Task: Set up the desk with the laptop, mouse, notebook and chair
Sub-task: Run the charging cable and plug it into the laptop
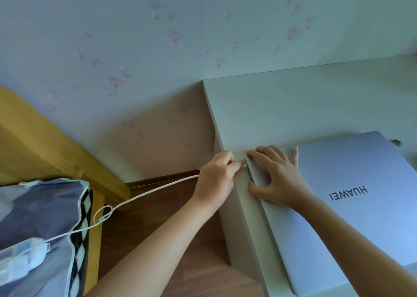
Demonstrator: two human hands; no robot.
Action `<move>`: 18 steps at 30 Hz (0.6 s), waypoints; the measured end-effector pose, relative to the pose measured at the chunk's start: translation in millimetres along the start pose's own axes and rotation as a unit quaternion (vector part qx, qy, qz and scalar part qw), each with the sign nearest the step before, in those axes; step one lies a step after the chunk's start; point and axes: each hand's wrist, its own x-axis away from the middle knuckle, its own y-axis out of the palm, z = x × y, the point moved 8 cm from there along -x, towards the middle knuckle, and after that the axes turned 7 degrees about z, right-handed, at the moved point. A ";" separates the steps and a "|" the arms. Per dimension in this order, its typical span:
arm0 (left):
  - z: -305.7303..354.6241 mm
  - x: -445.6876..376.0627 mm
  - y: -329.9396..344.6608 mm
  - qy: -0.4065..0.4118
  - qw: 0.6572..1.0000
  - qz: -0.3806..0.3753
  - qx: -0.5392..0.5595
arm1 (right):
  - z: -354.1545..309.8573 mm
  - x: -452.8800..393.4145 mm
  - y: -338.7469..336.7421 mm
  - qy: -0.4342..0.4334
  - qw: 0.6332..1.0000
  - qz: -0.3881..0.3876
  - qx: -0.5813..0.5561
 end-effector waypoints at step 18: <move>93.0 -13.1 72.1 0.086 0.977 -0.161 -0.114 | 76.9 59.6 -58.7 0.145 0.975 0.054 0.159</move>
